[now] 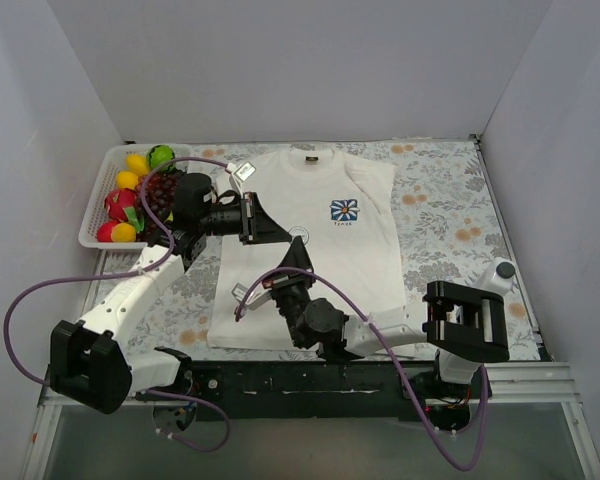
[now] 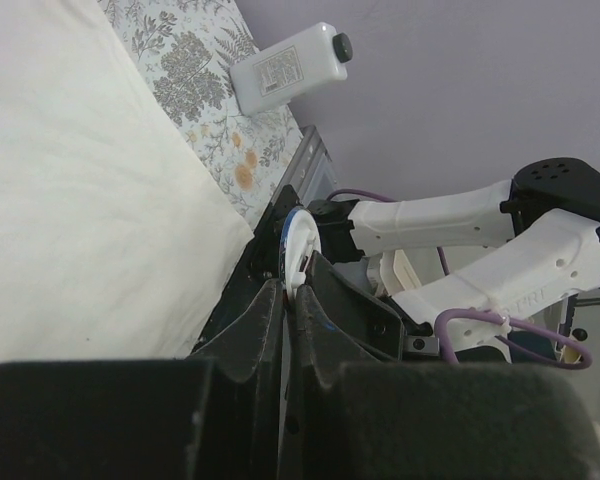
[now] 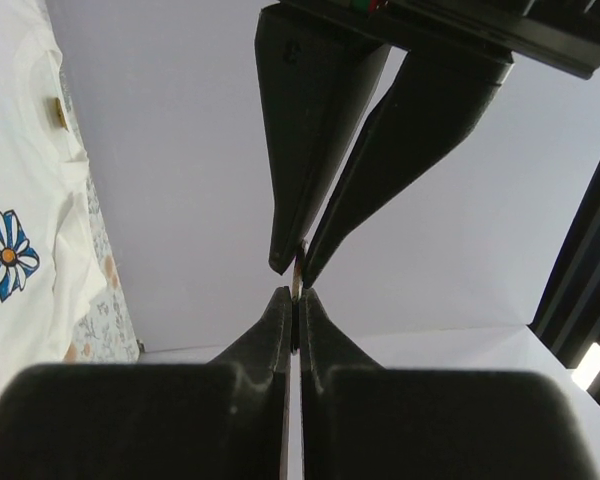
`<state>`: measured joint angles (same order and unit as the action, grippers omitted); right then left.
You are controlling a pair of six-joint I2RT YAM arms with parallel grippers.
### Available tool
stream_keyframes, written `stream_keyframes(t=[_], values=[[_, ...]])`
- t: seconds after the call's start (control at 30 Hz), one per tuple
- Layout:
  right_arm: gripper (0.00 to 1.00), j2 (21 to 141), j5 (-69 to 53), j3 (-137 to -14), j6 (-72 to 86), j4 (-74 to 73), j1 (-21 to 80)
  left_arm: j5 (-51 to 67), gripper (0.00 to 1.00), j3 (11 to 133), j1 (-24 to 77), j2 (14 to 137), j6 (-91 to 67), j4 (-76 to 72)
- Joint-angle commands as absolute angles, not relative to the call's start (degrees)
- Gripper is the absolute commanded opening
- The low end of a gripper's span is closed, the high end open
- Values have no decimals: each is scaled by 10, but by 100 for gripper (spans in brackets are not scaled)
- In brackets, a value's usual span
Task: Pin the brooch onto the clothing
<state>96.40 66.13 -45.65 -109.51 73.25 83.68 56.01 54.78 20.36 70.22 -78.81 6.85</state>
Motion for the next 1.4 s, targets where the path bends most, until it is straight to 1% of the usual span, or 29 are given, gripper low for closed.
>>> stream_keyframes(t=[0.0,0.17,0.2,0.23,0.27,0.3,0.33,0.37,0.4,0.43,0.53,0.57,0.63,0.67,0.7,0.77,0.8,0.9,0.93,1.0,1.03,1.1,1.13,1.2,1.23,1.3,1.33,1.37], values=[[4,937,683,-495,-1094,1084,840,490,0,546,200,681,-752,92],[8,905,715,-493,-1069,1080,840,442,0,566,200,687,-733,134],[22,890,716,-487,-1057,1068,841,434,0,567,200,688,-731,136],[34,882,716,-481,-1030,1043,840,424,0,568,200,690,-731,138],[34,874,721,-472,-1017,1024,840,420,0,569,200,691,-733,141],[69,860,723,-468,-1002,1010,840,419,0,570,200,696,-734,142],[79,853,725,-465,-994,1006,841,420,0,572,200,697,-734,143],[85,847,727,-457,-983,1005,841,419,0,572,200,698,-733,142],[87,839,728,-452,-979,1003,842,417,0,572,200,699,-733,142],[94,834,728,-448,-975,1002,841,415,0,570,200,699,-731,141],[95,822,733,-446,-956,977,841,407,0,573,200,697,-729,144],[98,817,736,-446,-939,957,841,405,0,575,200,696,-723,149],[99,795,734,-439,-888,902,841,396,0,576,200,693,-713,157],[98,784,728,-439,-852,846,840,381,0,580,200,691,-708,167],[98,759,723,-440,-747,720,840,374,0,584,200,691,-699,174],[99,731,697,-462,-623,562,841,364,0,593,200,691,-689,198],[98,699,680,-474,-504,409,839,356,0,599,200,691,-679,203],[98,632,573,-499,-362,254,821,340,0,600,201,684,-669,215],[98,620,516,-503,-300,195,802,338,0,600,201,683,-665,218],[98,588,452,-523,-251,136,776,338,0,602,200,680,-663,225],[98,580,379,-529,-212,89,745,345,0,601,200,679,-658,225],[98,560,299,-529,-185,69,689,348,0,597,200,673,-652,221],[98,556,220,-529,-163,51,670,350,0,597,200,672,-643,220],[99,555,154,-538,-144,30,623,357,0,599,200,667,-637,222],[98,555,87,-540,-134,17,609,369,0,600,201,665,-632,222],[98,558,26,-538,-117,12,572,380,0,599,200,660,-617,223],[99,558,-39,-534,-114,14,560,388,0,596,200,655,-613,221],[98,560,-67,-533,-102,18,549,390,0,597,200,653,-607,221]])
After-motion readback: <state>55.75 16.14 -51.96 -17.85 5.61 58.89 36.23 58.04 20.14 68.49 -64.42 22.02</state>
